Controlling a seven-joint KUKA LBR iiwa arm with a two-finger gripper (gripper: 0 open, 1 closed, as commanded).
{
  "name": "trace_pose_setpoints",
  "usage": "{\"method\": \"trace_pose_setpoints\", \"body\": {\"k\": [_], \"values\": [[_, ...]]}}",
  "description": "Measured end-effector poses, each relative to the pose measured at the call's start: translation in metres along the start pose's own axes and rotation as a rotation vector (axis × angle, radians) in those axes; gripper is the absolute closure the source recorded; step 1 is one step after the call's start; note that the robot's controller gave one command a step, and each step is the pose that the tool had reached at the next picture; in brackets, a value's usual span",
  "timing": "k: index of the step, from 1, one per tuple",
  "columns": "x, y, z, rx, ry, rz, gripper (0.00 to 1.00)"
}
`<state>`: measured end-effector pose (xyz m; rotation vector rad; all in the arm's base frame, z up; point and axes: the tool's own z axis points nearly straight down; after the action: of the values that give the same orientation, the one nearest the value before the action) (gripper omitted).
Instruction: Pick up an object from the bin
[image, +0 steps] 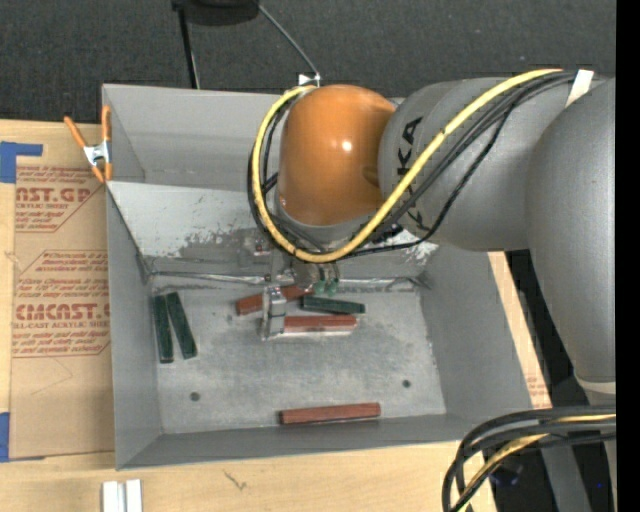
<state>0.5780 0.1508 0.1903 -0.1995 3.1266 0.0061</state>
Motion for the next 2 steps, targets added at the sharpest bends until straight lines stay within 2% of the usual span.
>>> {"method": "trace_pose_setpoints", "body": {"k": [1,2], "values": [[0.008,-0.036,0.033,0.002,0.008,-0.065,0.00],[0.010,-0.042,0.073,0.002,0.005,0.115,0.00]]}}
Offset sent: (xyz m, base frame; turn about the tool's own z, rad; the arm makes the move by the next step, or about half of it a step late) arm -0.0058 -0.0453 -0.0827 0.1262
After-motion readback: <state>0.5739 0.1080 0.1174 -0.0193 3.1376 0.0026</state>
